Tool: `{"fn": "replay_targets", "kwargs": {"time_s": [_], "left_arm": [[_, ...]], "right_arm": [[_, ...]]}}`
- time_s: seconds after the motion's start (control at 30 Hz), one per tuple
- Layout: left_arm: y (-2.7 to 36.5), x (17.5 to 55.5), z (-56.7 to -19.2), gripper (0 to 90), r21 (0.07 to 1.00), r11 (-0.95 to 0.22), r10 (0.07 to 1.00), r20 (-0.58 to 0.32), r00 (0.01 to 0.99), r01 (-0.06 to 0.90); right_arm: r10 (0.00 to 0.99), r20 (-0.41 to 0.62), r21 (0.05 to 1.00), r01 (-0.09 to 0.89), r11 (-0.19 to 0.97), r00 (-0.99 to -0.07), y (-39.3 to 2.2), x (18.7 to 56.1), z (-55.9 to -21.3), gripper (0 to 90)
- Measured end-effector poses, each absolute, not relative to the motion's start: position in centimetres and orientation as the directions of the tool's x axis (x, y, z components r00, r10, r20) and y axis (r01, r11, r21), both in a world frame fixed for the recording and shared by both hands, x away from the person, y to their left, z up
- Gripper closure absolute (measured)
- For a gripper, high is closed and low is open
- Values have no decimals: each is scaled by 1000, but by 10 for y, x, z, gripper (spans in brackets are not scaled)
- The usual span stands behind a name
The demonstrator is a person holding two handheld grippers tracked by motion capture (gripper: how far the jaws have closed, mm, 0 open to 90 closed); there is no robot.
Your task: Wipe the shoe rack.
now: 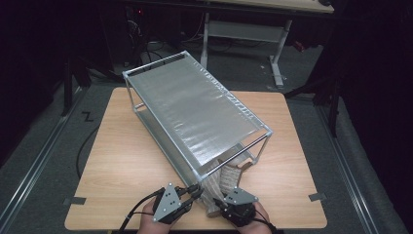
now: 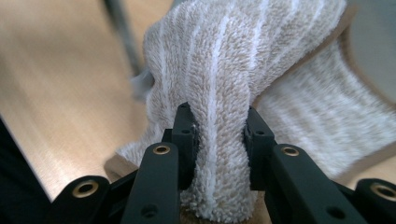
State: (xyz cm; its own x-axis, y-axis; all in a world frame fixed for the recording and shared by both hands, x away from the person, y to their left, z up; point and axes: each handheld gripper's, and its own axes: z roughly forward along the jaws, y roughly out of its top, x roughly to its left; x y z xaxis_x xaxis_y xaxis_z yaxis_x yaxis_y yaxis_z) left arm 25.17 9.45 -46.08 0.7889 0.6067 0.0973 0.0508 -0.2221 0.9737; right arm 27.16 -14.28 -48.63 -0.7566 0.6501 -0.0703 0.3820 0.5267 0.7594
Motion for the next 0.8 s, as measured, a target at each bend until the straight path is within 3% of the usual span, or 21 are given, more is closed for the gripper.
{"fn": "replay_targets", "kwargs": {"time_s": [0.33, 0.6, 0.8], "left_arm": [[97, 249, -463, 787, 973, -227, 616, 120, 778, 30], [95, 249, -466, 784, 970, -239, 619, 122, 776, 38], [95, 249, -466, 788, 969, -242, 618, 123, 777, 39]], "right_arm": [[627, -62, 749, 379, 543, -776, -136, 274, -493, 677], [631, -66, 757, 373, 537, -773, -134, 276, -494, 571], [654, -57, 755, 396, 523, -754, -136, 280, -494, 639]]}}
